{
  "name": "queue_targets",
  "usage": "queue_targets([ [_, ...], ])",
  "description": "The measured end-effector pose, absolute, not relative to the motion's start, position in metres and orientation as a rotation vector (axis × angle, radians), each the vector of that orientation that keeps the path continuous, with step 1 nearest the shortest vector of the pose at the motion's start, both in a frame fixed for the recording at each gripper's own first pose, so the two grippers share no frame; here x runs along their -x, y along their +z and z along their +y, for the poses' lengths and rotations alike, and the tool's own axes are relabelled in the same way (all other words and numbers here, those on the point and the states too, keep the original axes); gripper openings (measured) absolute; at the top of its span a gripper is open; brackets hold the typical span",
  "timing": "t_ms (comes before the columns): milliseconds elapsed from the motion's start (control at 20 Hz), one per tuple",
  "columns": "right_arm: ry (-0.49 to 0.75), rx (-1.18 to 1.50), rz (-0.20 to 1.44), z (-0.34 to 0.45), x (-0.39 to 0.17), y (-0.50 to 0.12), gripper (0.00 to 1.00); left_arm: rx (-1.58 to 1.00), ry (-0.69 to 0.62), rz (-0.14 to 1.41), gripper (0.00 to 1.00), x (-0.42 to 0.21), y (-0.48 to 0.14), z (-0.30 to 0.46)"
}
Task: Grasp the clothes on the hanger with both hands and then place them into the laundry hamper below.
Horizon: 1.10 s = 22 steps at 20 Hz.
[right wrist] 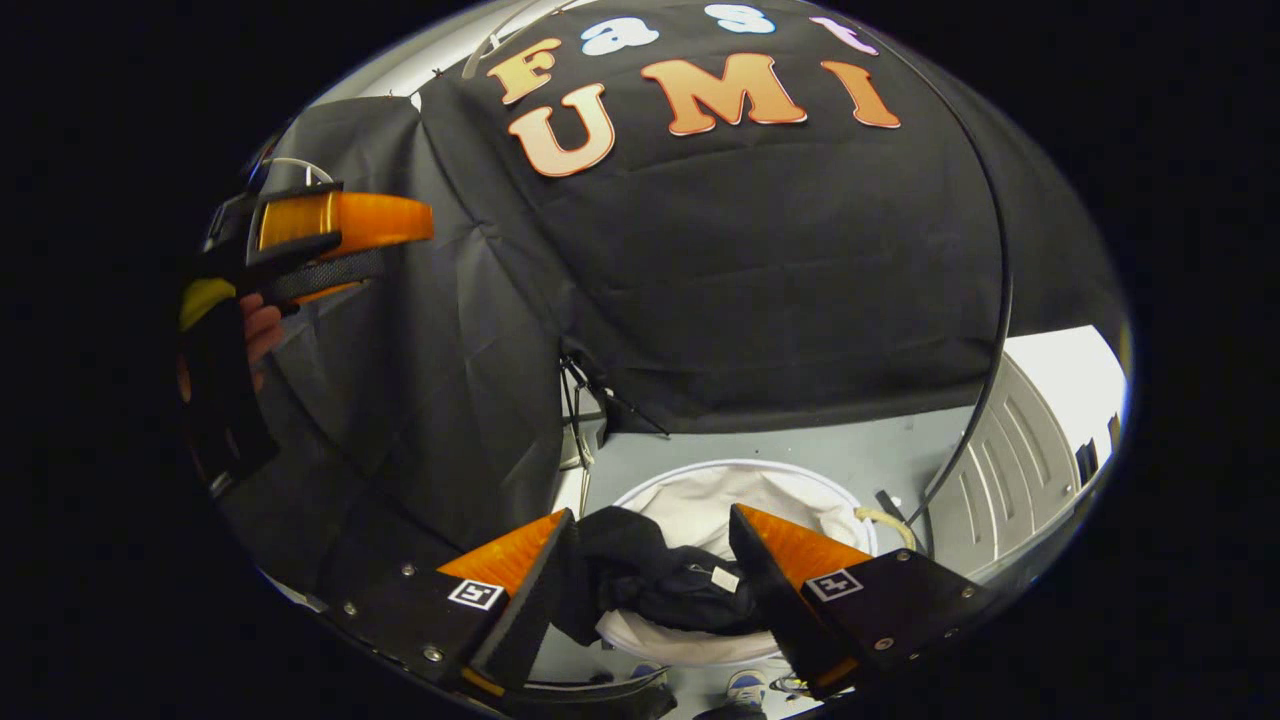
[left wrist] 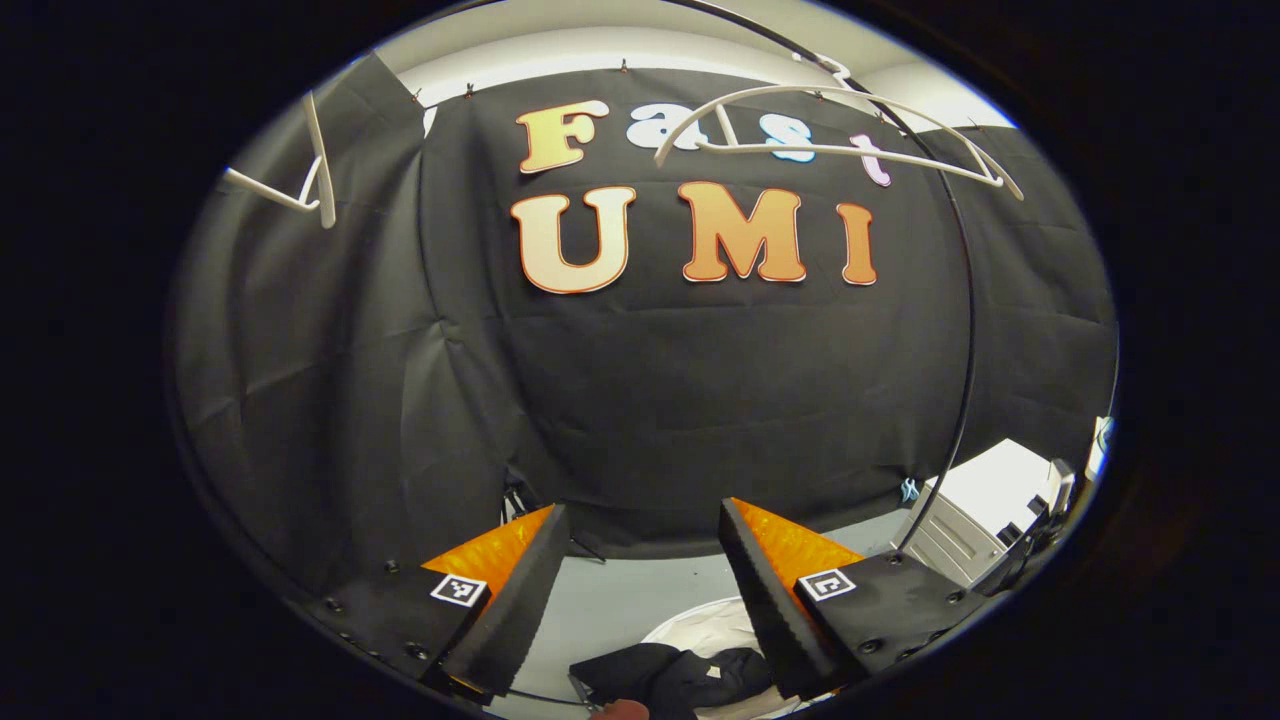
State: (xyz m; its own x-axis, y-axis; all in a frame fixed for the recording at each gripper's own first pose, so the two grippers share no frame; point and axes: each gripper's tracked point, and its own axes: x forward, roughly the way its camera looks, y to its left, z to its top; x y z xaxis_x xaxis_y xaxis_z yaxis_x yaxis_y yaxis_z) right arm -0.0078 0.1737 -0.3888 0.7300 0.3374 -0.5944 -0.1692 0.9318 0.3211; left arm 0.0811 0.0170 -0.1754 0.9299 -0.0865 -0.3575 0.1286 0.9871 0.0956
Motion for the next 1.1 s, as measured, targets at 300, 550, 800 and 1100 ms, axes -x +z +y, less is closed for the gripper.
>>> queue_targets([
  [300, 0.116, -0.173, 0.72, 0.085, 0.063, -0.377, 0.94, -0.09, -0.126, 0.371, 0.98, -0.081, -0.182, 0.011],
  [550, -0.013, -0.152, 0.672, 0.039, 0.099, -0.314, 0.94, -0.069, -0.172, 0.385, 0.98, -0.085, -0.194, -0.009],
  [800, -0.149, -0.231, 0.671, 0.016, 0.146, -0.304, 0.93, -0.057, -0.215, 0.393, 0.98, -0.089, -0.2, -0.03],
  [1100, -0.351, -0.369, 0.745, -0.036, 0.215, -0.371, 0.94, -0.11, -0.29, 0.393, 0.98, -0.091, -0.207, -0.06],
])
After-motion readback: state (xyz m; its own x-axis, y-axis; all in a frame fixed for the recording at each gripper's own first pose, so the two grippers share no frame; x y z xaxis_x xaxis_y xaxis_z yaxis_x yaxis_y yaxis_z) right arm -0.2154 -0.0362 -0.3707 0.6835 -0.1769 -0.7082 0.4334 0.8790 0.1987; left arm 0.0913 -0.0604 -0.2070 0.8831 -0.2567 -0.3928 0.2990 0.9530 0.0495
